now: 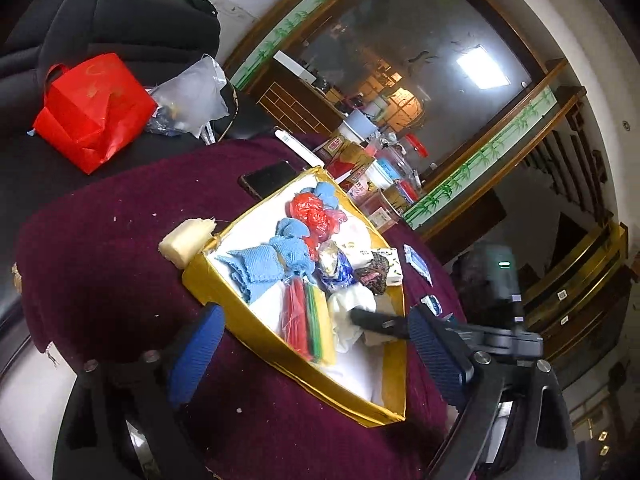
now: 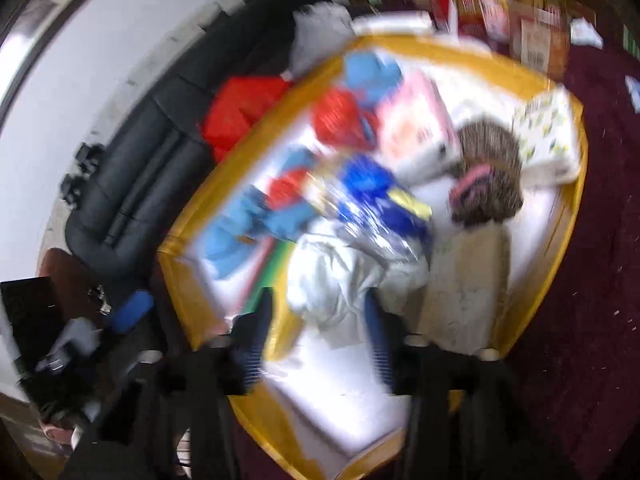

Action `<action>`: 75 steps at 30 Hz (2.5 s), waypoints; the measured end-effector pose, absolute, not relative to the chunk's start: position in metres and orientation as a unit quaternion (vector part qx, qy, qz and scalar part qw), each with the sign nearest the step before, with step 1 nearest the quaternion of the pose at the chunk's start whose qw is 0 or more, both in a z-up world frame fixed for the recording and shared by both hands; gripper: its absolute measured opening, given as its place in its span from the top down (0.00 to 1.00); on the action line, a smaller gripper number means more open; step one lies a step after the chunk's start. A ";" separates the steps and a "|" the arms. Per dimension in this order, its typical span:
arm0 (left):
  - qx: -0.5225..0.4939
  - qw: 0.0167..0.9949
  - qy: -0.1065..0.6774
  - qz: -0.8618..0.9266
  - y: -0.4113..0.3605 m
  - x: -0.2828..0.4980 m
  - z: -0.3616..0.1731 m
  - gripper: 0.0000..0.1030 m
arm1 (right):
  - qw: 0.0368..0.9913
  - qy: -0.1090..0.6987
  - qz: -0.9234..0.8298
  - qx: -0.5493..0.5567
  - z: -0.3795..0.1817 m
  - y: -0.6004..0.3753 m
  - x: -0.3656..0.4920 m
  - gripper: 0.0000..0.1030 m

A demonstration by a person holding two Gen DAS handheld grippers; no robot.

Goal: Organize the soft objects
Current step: 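Lower the blue towel and white cloth onto the tray and open both grippers, then withdraw both grippers from the tray toward the table, then grasp the blue-and-white tissue pack with the left gripper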

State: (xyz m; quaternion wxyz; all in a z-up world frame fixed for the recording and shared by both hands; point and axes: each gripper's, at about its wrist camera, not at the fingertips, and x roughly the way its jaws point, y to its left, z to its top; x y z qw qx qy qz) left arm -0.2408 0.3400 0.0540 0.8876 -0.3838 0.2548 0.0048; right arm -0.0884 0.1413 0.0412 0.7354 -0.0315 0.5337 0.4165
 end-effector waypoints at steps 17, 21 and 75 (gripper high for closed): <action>-0.372 0.894 0.248 0.029 0.343 -0.267 0.054 0.06 | 0.757 0.506 0.387 -0.150 0.019 0.178 -0.123 0.86; -0.356 0.898 0.256 0.021 0.331 -0.267 0.059 0.04 | 0.775 0.481 0.392 -0.118 0.044 0.152 -0.131 0.67; -0.146 0.882 0.414 -0.172 0.052 -0.156 0.014 0.01 | 0.903 0.320 0.104 0.267 0.046 -0.334 -0.022 0.26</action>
